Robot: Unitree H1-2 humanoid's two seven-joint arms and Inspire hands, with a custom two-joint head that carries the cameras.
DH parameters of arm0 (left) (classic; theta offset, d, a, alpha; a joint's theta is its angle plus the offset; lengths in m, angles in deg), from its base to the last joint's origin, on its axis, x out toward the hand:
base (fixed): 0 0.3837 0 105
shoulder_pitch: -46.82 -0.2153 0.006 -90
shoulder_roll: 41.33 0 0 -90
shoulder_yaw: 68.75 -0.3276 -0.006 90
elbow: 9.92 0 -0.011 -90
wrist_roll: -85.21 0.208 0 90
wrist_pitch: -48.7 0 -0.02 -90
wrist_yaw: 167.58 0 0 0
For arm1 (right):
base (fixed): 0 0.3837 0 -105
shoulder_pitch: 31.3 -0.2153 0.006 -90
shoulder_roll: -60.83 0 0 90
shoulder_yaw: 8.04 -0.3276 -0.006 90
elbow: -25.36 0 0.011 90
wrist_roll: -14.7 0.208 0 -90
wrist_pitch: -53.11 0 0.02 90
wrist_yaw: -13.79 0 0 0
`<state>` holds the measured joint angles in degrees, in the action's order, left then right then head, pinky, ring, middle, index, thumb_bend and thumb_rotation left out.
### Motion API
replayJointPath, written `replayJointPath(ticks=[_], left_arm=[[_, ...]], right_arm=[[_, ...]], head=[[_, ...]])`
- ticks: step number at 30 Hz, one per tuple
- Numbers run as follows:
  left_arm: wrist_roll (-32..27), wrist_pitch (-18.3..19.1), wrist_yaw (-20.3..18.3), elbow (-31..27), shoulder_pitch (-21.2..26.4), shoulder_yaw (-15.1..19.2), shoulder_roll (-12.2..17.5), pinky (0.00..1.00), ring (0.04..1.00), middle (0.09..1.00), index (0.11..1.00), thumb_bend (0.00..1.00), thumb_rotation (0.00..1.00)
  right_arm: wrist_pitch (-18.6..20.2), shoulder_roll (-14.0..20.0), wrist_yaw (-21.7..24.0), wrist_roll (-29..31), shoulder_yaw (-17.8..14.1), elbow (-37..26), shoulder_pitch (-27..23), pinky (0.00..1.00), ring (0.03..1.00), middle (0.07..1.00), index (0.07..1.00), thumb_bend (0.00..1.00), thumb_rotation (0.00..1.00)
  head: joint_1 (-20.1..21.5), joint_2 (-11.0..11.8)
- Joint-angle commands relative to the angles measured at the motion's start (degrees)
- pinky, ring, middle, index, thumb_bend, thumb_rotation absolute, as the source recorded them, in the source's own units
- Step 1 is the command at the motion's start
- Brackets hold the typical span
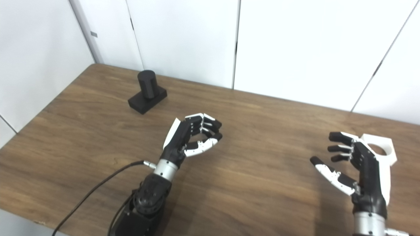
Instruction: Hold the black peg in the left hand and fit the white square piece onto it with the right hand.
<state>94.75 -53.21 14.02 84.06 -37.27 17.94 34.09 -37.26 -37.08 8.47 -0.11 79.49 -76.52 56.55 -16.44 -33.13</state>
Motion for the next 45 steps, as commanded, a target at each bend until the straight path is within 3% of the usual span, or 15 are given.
replayJointPath(ticks=[1,11,17,23,34,38,43,45], left_arm=[[0.3,-2.4,0.6,-0.4,2.2,-0.1,-0.1,0.49,0.584,0.634,0.497,0.5,0.06],[2.8,-0.4,1.4,-2.8,2.6,0.3,1.0,0.48,0.598,0.653,0.498,0.5,0.07],[2.2,7.4,-0.9,-8.6,4.0,1.7,3.6,0.49,0.599,0.658,0.499,0.51,0.07],[5.9,11.8,-0.2,-12.2,6.9,3.1,7.8,0.49,0.598,0.663,0.499,0.51,0.07],[10.9,16.6,2.6,-12.8,11.1,6.9,10.9,0.52,0.641,0.699,0.499,0.51,0.07],[11.5,16.8,3.4,-11.3,12.8,8.2,11.9,0.46,0.599,0.699,0.498,0.51,0.07],[14.4,18.3,5.1,-10.0,14.5,8.7,13.2,0.51,0.623,0.689,0.498,0.51,0.07],[16.7,19.3,6.0,-9.5,15.2,8.7,13.8,0.61,0.696,0.712,0.654,0.64,0.13]], right_arm=[[0.0,-0.2,0.0,0.0,-0.2,-2.6,-1.2,0.47,0.584,0.68,0.655,0.5,0.0],[2.1,-0.8,0.2,-0.3,-0.1,-4.2,-1.2,0.47,0.577,0.675,0.652,0.5,0.0],[1.8,-0.3,0.1,-0.2,-0.5,-3.7,-1.5,0.46,0.567,0.669,0.647,0.51,0.0],[1.6,-0.2,0.2,-0.3,-0.5,-3.4,-1.8,0.43,0.554,0.663,0.641,0.51,0.0],[1.6,-0.1,0.4,0.2,-0.6,-3.5,-1.7,0.44,0.563,0.668,0.641,0.51,0.0],[1.7,-0.1,0.6,0.7,-0.6,-3.7,-1.6,0.45,0.569,0.673,0.646,0.51,0.0],[2.0,-0.1,0.6,0.5,-0.7,-3.9,-1.5,0.45,0.572,0.669,0.644,0.51,0.0],[1.8,-0.1,0.5,0.5,-0.7,-3.8,-1.5,0.45,0.568,0.664,0.64,0.51,0.0]], head=[[0.0,0.1],[-0.2,0.5],[-0.2,0.5],[-0.5,0.6],[-0.4,0.5],[-0.3,0.4],[-0.2,0.4],[-0.2,0.4]])
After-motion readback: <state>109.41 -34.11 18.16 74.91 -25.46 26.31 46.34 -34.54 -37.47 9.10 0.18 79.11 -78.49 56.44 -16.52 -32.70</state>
